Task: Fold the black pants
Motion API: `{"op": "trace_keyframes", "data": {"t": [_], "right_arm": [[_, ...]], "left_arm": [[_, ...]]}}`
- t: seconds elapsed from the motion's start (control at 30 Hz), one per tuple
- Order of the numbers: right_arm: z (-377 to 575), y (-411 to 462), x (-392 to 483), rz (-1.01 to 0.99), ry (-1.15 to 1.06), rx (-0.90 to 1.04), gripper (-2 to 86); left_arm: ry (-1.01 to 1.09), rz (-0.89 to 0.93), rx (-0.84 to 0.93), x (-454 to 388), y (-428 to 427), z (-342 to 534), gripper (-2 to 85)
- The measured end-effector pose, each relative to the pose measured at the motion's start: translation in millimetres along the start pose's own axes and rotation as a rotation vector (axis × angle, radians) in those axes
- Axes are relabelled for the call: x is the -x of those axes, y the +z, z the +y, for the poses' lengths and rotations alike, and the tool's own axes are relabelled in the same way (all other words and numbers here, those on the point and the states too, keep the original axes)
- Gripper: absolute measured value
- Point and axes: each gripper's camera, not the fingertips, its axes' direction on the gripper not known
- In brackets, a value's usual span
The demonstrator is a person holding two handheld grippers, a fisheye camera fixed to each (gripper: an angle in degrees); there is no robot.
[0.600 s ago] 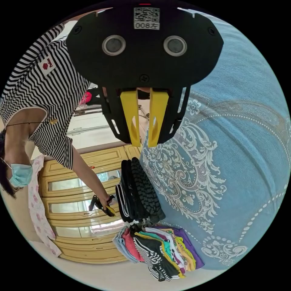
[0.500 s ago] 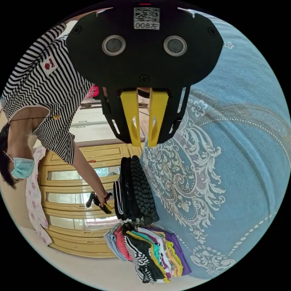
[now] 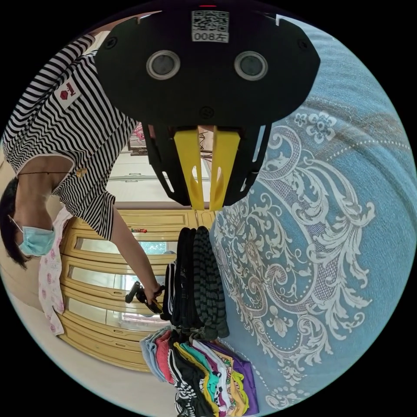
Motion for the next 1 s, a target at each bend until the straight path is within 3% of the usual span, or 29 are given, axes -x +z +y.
{"op": "trace_keyframes", "data": {"t": [0.23,0.57,1.0], "right_arm": [[43,-99,-48,-0.319,0.137,-0.199,2.0],[98,-288,-30,-0.827,0.027,-0.463,1.7],[169,-549,67,-1.32,-0.1,-0.509,1.5]], "left_arm": [[0.061,0.014,-0.009,7,-27,83,2.2],[0.273,-0.032,-0.066,-22,-78,230,2.3],[0.575,-0.265,-0.532,-186,-229,573,6.1]]}}
